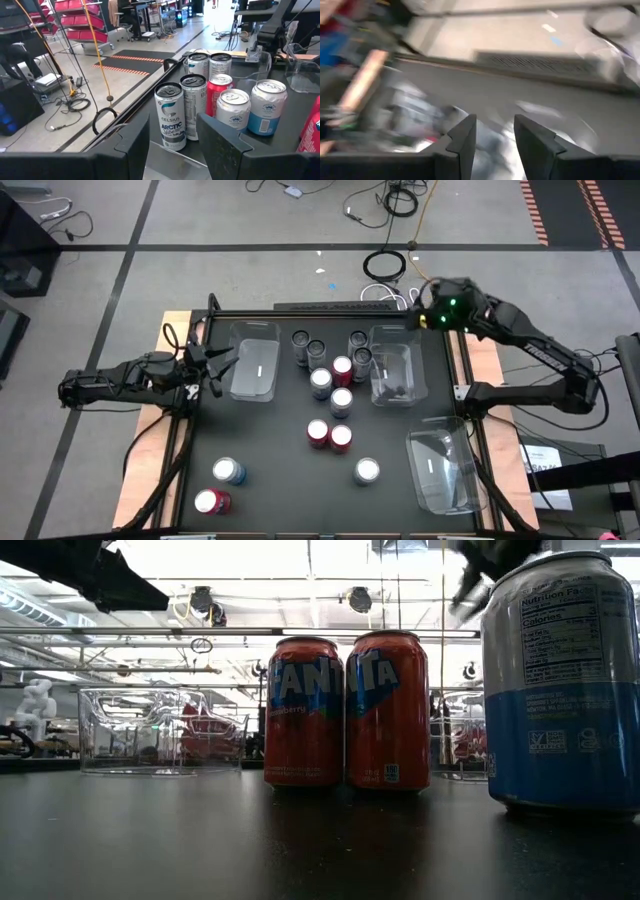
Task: Sort soda cans
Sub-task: Put the white soda can into the top right transparent bin
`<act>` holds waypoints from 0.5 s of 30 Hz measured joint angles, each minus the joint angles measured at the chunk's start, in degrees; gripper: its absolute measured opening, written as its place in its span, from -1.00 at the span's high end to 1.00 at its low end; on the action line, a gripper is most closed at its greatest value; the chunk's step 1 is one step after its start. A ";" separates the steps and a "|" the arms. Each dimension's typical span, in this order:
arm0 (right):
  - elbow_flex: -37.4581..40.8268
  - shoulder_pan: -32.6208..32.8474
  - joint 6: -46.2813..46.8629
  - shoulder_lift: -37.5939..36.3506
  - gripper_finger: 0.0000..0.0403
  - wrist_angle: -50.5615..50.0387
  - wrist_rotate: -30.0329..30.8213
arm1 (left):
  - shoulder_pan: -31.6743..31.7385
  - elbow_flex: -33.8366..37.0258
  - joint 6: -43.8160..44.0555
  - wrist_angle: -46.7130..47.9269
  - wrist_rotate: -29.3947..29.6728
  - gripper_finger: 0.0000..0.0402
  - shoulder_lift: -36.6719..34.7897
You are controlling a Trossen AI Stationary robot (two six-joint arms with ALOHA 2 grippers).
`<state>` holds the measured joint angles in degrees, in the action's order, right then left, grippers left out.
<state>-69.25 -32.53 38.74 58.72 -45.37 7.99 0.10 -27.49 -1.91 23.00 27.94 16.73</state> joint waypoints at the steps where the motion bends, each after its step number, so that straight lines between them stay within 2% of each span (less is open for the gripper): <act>1: -0.80 0.25 -1.11 0.84 0.38 3.00 -0.96 | 0.00 0.00 0.00 0.01 0.00 0.15 0.00; 8: -1.53 2.32 -7.82 8.01 0.38 26.11 -2.06 | 0.00 0.00 0.02 0.01 -0.02 0.15 0.01; 15: -1.53 2.64 -8.34 15.08 0.38 34.54 -2.13 | 0.00 0.00 0.06 0.01 -0.02 0.15 0.00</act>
<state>-70.78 -29.89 30.40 73.80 -10.83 5.87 0.10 -27.49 -1.85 23.00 27.92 16.73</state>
